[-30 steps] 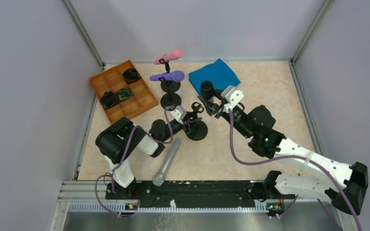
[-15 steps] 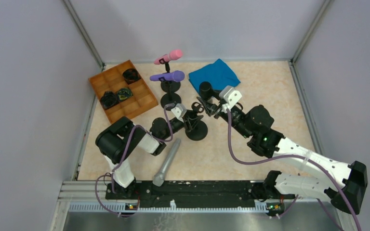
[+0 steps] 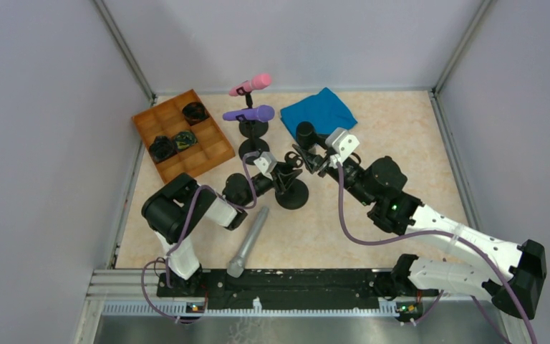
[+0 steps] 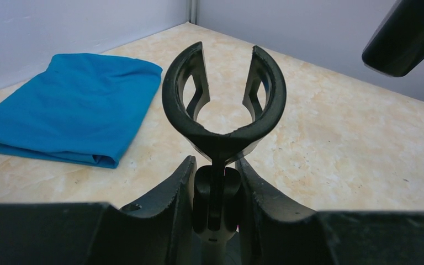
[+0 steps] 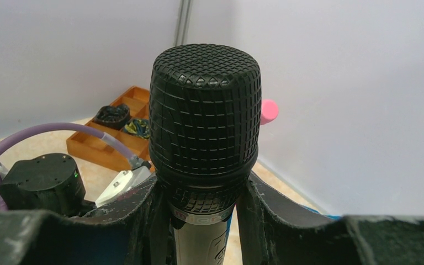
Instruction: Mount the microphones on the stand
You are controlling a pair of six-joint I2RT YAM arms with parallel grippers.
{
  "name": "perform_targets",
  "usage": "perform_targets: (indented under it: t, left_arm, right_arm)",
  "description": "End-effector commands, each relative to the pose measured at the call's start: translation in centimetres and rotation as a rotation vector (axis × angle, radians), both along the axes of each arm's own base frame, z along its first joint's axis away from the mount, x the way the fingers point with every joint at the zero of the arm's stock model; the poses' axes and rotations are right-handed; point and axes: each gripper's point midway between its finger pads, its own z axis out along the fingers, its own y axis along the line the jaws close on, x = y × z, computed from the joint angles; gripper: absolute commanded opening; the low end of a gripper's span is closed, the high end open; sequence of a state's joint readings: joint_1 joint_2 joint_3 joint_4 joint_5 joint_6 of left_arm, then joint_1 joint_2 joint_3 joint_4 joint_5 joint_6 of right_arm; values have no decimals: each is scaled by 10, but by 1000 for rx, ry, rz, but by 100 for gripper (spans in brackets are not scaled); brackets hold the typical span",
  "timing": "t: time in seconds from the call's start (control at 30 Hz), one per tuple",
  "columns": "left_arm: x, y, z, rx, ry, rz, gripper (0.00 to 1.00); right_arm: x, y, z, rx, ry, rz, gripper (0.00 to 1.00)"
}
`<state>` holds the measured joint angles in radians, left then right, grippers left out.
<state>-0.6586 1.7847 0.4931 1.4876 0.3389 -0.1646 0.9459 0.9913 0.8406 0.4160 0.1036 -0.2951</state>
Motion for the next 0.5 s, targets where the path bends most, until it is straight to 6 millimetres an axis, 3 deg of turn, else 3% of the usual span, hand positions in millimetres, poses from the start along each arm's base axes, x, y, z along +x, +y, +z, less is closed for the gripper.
perform_targets:
  t: [0.0, 0.17, 0.3, 0.47]
  left_arm:
    - [-15, 6, 97, -239, -271, -41, 29]
    - [-18, 6, 101, -246, -271, -55, 28]
    - [-21, 7, 108, -255, -284, -66, 44]
    - [-19, 8, 110, -259, -288, -53, 44]
  right_arm:
    - [-4, -7, 34, 65, -52, -1, 0]
    - [-3, -7, 31, 58, -48, -4, 0]
    - [-4, -7, 31, 55, -46, 1, 0]
    - [-4, -6, 29, 55, -42, 5, 0]
